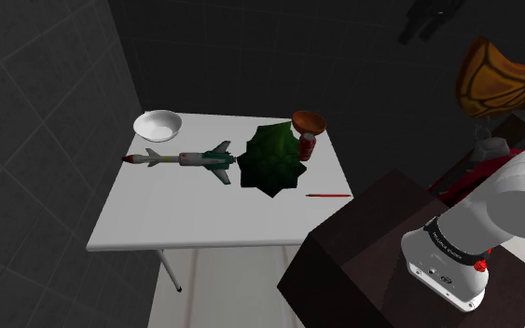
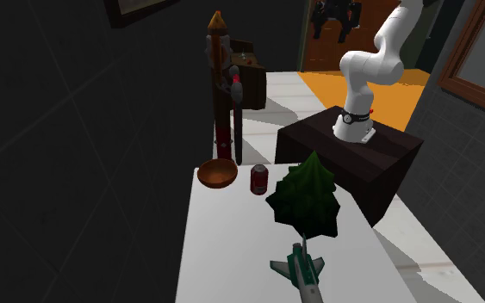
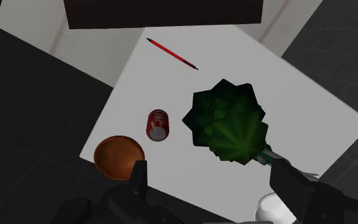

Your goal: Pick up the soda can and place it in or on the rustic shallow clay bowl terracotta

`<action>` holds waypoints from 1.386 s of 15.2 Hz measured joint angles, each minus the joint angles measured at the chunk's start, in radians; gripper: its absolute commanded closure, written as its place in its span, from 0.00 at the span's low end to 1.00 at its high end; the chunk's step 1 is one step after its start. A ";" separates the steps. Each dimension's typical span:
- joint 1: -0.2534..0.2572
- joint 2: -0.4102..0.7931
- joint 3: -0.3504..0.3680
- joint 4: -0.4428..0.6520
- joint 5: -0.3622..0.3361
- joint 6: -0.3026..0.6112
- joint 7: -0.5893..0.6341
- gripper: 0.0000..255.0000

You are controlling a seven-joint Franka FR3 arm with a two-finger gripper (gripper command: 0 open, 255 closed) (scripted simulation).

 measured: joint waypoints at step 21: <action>0.018 0.434 -0.114 -0.231 -0.008 0.580 -0.238 0.00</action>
